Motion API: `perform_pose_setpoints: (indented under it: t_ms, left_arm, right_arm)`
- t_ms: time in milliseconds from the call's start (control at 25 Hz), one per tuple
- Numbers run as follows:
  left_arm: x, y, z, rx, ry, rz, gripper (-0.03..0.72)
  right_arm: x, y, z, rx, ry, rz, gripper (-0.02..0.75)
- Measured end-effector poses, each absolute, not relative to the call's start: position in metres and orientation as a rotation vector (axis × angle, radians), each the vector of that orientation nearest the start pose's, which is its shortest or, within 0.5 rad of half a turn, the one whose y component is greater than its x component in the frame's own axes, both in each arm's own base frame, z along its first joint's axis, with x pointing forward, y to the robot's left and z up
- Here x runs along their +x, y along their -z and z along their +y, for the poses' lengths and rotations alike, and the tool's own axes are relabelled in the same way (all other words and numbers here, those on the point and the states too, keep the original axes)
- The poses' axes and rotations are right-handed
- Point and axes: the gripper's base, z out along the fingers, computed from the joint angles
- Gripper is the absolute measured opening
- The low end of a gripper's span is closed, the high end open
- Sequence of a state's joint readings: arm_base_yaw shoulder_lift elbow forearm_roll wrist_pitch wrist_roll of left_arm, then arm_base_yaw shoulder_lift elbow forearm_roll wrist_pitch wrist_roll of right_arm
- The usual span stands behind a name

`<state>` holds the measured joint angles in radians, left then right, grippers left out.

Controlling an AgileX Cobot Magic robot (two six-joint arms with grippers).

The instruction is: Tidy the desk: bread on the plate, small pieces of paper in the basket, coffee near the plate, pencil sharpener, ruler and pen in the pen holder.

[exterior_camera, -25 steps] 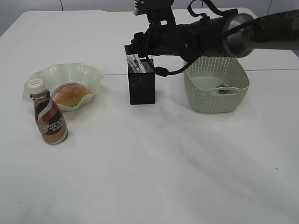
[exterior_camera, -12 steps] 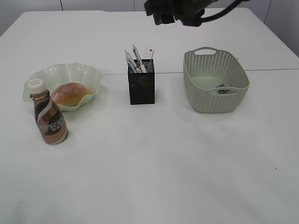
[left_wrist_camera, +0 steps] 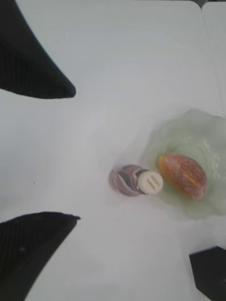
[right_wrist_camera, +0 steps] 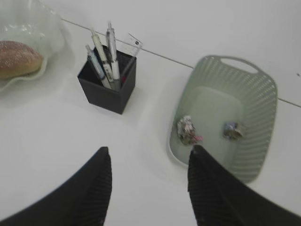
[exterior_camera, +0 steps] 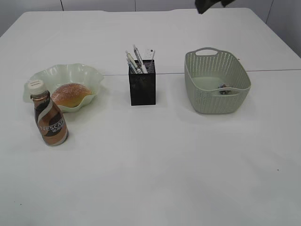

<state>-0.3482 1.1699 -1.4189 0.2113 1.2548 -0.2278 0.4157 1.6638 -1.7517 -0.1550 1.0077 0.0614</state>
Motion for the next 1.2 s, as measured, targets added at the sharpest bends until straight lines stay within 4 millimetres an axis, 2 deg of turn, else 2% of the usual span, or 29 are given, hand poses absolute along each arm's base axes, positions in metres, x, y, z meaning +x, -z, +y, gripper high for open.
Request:
perform_pose_setpoints:
  t_ms: [120, 200, 360, 520, 640, 800, 880, 1040, 1200]
  left_arm:
    - [0.178, -0.449, -0.049, 0.136, 0.05, 2.379, 0.546]
    - [0.154, -0.462, -0.042, 0.136, 0.099, 2.316, 0.543]
    - [0.109, -0.479, -0.033, 0.229, 0.182, 2.19, 0.543]
    - [0.06, -0.491, -0.02, 0.296, 0.232, 2.05, 0.542]
    - [0.027, -0.489, -0.008, 0.327, 0.225, 1.965, 0.542]
    - [-0.009, -0.468, 0.0, 0.376, 0.274, 1.906, 0.542]
    - [-0.018, -0.45, -0.002, 0.432, 0.308, 1.912, 0.542]
    - [-0.032, -0.406, -0.006, 0.566, 0.35, 1.907, 0.542]
    - [-0.047, -0.363, -0.004, 0.576, 0.385, 1.81, 0.542]
  right_arm:
    - [0.32, -0.418, 0.125, -0.45, 0.012, 2.369, 0.387]
    - [0.304, -0.431, 0.118, -0.425, 0.011, 2.357, 0.387]
    - [0.265, -0.449, 0.1, -0.384, -0.015, 2.309, 0.386]
    - [0.207, -0.458, 0.075, -0.342, -0.048, 2.245, 0.386]
    - [0.163, -0.45, 0.055, -0.331, -0.059, 2.215, 0.386]
    - [0.105, -0.441, 0.03, -0.306, -0.085, 2.132, 0.386]
    - [0.077, -0.436, 0.018, -0.291, -0.1, 2.081, 0.386]
    - [0.036, -0.419, -0.001, -0.273, -0.113, 2.03, 0.386]
    - [0.002, -0.397, -0.015, -0.26, -0.134, 1.98, 0.386]
